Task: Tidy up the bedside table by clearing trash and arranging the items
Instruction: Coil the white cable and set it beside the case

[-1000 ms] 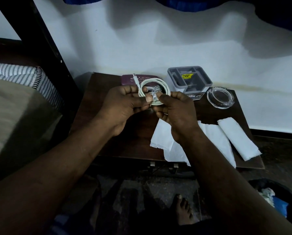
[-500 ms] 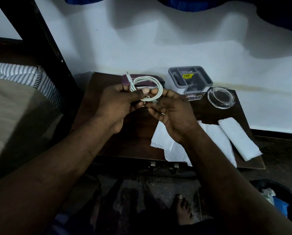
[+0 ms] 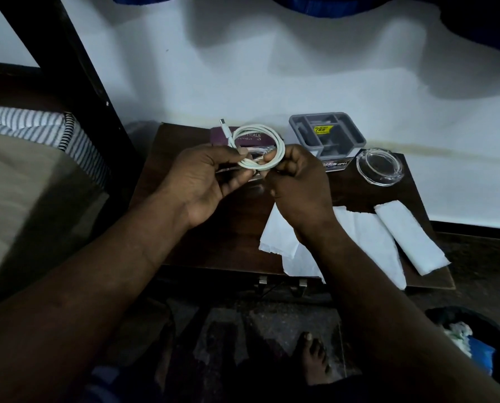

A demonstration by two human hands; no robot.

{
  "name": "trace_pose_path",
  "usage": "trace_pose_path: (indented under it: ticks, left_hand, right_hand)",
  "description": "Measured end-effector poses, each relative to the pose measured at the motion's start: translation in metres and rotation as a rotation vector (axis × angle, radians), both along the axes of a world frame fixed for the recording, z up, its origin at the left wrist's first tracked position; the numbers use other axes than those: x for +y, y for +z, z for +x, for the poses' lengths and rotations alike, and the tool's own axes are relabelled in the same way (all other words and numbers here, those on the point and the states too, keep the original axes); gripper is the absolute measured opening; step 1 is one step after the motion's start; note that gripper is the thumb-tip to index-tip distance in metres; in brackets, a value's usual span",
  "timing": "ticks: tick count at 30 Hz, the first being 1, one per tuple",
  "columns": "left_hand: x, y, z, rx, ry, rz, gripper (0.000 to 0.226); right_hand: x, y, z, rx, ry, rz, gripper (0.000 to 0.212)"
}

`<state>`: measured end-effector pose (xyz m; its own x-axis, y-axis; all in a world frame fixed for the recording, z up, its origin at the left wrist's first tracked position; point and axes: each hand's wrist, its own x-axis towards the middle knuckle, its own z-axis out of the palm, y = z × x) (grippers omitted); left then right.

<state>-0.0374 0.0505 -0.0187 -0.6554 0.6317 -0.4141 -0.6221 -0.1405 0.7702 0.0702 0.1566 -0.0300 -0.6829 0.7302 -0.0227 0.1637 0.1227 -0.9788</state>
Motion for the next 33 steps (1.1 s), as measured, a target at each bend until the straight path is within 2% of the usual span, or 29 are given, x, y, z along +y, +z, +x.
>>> trace_pose_path:
  ticks: [3,5,7,10,12,15,18,22,25,27,33]
  left_hand:
    - [0.003,-0.002,0.003,0.05,0.04,0.014,0.011]
    - [0.004,-0.004,0.003,0.162,0.071,-0.007,0.017]
    - [0.005,-0.006,0.001,0.295,0.092,-0.059,0.011]
    - [0.004,-0.007,-0.001,0.295,0.093,-0.096,0.026]
    - [0.004,-0.009,-0.002,0.239,0.06,-0.09,0.025]
    - [0.003,-0.01,-0.003,0.161,-0.004,-0.044,0.012]
    - [0.002,-0.011,-0.004,0.111,-0.014,0.022,0.024]
    - [-0.001,-0.014,-0.007,0.163,0.049,-0.057,0.019]
    - [-0.006,-0.015,-0.016,0.157,0.088,-0.103,0.004]
    - [-0.009,-0.016,-0.026,0.134,0.14,-0.118,0.009]
    - [-0.029,-0.03,-0.066,0.137,0.269,-0.176,0.013]
  right_hand:
    - [-0.001,0.002,-0.001,-0.034,0.028,0.009,0.026]
    - [0.002,0.003,0.0,-0.003,0.062,-0.146,0.021]
    - [0.005,0.007,0.005,0.012,0.097,-0.337,0.025]
    - [0.008,0.008,0.008,0.042,0.116,-0.429,0.022]
    - [0.006,0.009,0.006,0.057,0.107,-0.4,0.016]
    - [0.002,0.007,0.003,0.068,0.044,-0.299,0.012]
    - [-0.001,0.005,0.0,0.065,0.011,-0.265,0.011]
    - [-0.005,0.005,-0.003,0.067,0.067,-0.381,0.012]
    - [-0.007,0.001,-0.008,-0.002,0.044,-0.391,0.034]
    - [-0.009,-0.001,-0.012,-0.032,0.02,-0.348,0.042]
    - [-0.013,-0.007,-0.019,-0.086,0.038,-0.257,0.03]
